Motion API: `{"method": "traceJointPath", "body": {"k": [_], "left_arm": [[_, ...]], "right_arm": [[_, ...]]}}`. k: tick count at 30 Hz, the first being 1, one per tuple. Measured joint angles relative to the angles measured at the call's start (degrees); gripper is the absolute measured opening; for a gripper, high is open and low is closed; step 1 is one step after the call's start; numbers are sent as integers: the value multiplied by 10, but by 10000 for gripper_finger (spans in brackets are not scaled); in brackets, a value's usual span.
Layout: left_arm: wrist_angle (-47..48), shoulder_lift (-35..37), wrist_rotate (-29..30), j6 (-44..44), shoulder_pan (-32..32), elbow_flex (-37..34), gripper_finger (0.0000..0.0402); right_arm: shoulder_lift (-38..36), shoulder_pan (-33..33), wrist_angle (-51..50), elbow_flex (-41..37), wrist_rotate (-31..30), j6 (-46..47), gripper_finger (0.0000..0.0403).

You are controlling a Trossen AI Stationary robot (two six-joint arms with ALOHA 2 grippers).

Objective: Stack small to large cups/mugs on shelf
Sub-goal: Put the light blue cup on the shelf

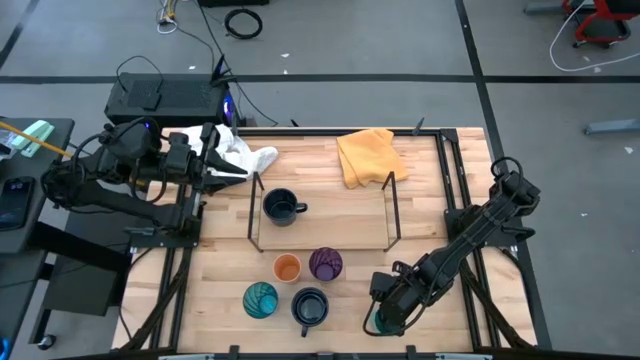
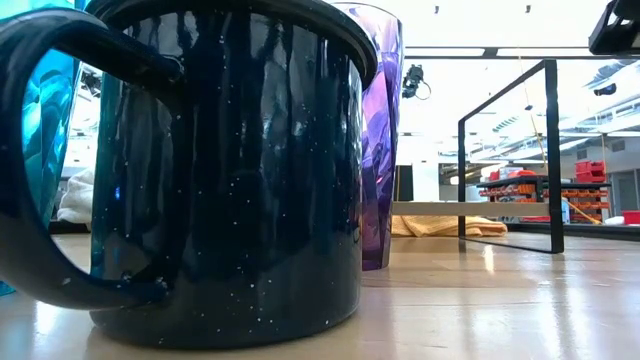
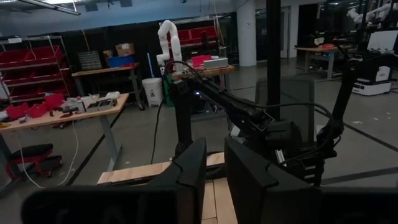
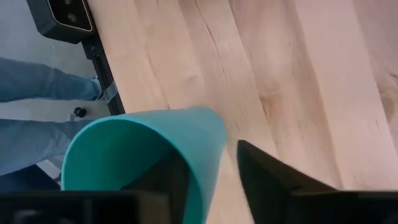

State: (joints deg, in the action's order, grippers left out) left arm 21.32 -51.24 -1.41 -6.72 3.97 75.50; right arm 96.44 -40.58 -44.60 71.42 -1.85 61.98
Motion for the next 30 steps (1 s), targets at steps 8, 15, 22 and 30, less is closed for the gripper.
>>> {"method": "traceJointPath", "body": {"k": [8,15,22,30], "left_arm": [[0,0,0,0,0,0,65],[0,0,0,0,0,0,65],[0,0,0,0,0,0,70],[-1,0,0,0,0,0,68]], "right_arm": [[0,8,0,0,4,-18,13],[-14,29,-21,9,7,-40,5],[-36,64,-141,89,-7,-96,2],[-37,116,-236,207,-60,-175,2]]}}
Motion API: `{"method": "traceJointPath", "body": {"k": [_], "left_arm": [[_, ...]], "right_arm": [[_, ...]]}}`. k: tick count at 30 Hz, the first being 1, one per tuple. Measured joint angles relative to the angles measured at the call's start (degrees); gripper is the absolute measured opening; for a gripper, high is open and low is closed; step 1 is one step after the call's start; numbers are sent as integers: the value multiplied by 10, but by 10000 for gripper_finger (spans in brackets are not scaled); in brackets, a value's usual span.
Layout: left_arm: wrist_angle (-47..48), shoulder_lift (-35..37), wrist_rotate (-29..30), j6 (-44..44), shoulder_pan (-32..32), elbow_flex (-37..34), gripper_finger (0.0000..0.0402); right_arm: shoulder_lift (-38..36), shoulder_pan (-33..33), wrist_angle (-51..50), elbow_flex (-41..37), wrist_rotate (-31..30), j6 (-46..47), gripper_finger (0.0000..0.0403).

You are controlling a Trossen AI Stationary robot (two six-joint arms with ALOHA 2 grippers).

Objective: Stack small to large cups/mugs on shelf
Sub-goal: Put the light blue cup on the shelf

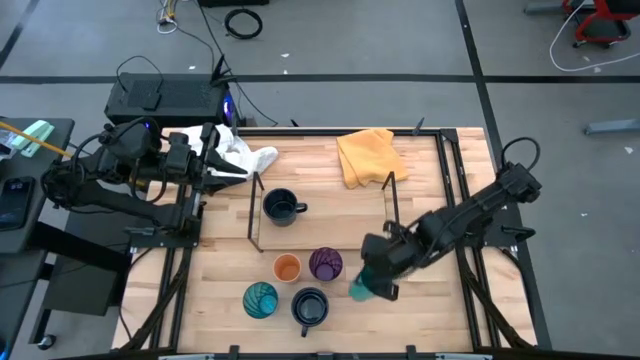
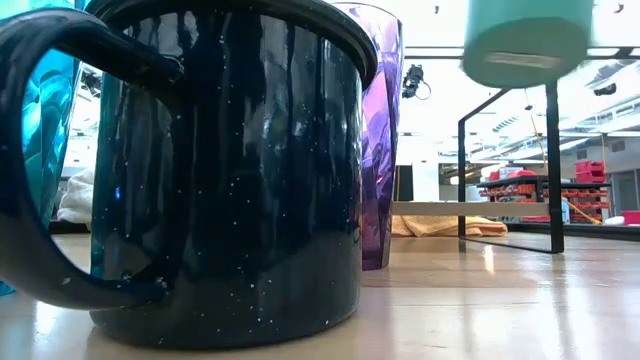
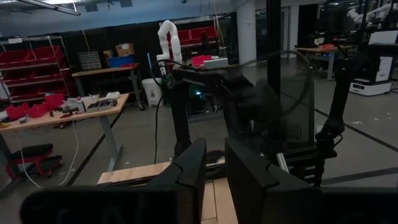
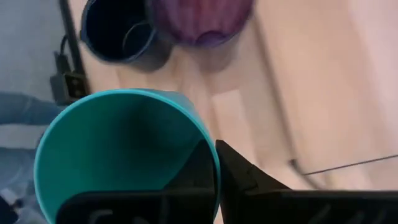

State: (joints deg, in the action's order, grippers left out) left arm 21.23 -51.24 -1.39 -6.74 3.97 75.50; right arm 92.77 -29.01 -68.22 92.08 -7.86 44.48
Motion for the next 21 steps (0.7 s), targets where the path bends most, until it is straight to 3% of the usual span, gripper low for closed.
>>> {"method": "traceJointPath", "body": {"k": [9,21], "left_arm": [[0,3,0,0,0,0,66],[-2,9,0,1,0,0,70]], "right_arm": [[0,50,-130,62,-30,-77,2],[0,154,-113,69,-103,-182,2]]}}
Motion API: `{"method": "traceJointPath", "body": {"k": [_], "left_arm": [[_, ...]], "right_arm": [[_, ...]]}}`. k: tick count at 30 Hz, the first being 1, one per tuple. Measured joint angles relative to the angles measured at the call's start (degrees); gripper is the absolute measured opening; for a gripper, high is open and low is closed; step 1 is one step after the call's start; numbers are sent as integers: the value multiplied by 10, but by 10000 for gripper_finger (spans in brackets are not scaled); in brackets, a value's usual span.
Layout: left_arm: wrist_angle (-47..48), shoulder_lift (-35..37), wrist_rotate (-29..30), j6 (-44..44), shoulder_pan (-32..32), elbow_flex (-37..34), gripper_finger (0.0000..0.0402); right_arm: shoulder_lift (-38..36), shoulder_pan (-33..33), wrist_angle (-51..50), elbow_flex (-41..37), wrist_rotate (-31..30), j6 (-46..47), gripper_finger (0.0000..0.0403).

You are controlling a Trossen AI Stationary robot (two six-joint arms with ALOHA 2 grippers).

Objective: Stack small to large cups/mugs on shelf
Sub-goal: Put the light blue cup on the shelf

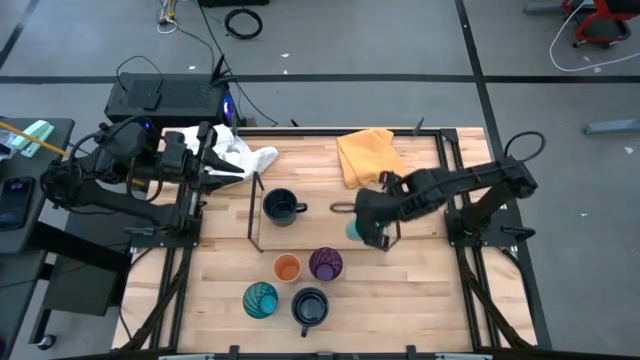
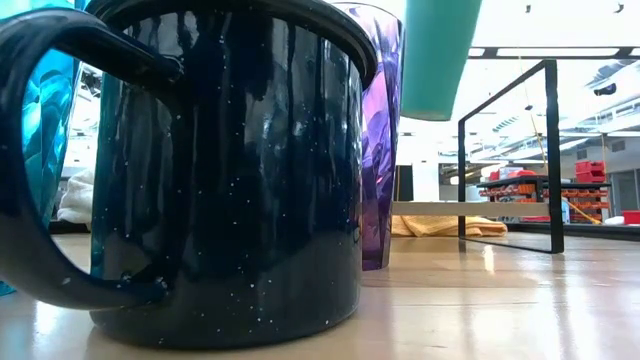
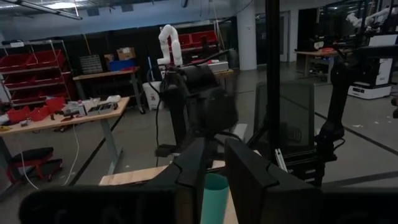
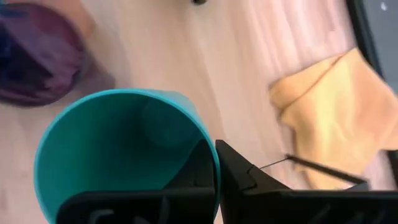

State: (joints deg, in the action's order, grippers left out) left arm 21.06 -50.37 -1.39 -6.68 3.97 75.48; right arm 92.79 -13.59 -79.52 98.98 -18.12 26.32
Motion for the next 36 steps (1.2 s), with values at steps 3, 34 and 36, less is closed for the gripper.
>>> {"method": "traceJointPath", "body": {"k": [3,34,36], "left_arm": [[0,0,0,0,0,0,67],[-2,2,0,1,0,0,70],[-2,2,0,0,0,0,69]], "right_arm": [[0,35,11,0,-1,-46,2],[51,233,102,0,161,-266,1],[58,238,103,0,167,-271,1]]}}
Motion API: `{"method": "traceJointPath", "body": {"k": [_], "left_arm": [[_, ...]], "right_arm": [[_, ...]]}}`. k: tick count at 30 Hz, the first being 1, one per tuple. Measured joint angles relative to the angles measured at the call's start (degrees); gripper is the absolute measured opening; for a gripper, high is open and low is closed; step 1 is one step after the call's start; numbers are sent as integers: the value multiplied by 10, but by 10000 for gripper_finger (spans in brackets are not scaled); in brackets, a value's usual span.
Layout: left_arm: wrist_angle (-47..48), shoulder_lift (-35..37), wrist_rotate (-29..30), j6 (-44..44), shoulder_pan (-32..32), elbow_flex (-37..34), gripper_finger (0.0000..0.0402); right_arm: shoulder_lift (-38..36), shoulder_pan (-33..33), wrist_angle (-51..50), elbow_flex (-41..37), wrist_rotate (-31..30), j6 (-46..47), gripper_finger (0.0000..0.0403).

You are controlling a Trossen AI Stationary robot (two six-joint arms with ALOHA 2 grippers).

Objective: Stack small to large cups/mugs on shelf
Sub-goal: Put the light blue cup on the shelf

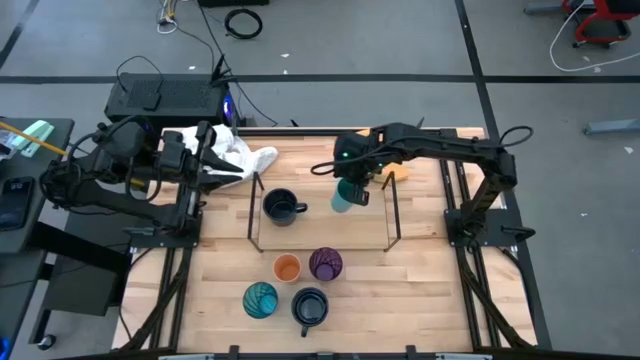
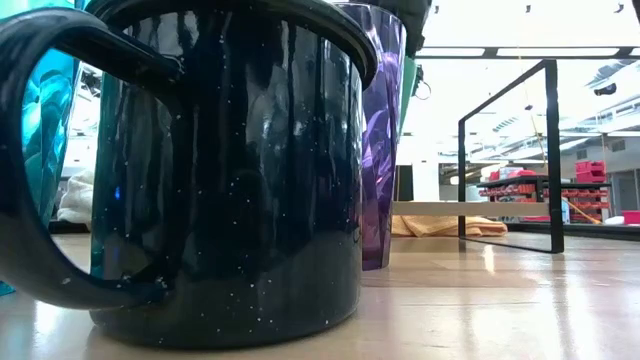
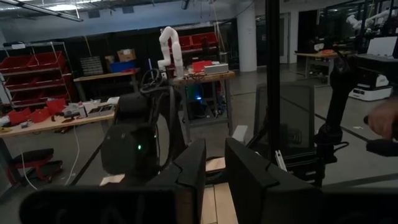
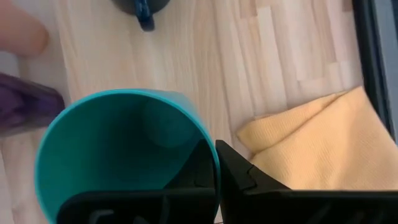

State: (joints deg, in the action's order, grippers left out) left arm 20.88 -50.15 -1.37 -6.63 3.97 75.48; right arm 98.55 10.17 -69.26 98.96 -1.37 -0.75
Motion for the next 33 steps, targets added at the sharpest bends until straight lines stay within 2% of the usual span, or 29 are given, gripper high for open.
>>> {"method": "traceJointPath", "body": {"k": [10,17,25,33], "left_arm": [[0,0,0,0,0,0,68],[0,0,0,0,0,0,69],[0,0,0,0,0,0,70],[0,0,0,4,0,0,64]], "right_arm": [[34,6,15,6,12,-10,1],[64,20,5,72,15,-17,1],[133,34,-54,174,21,-35,1],[163,36,-71,188,32,-42,2]]}}
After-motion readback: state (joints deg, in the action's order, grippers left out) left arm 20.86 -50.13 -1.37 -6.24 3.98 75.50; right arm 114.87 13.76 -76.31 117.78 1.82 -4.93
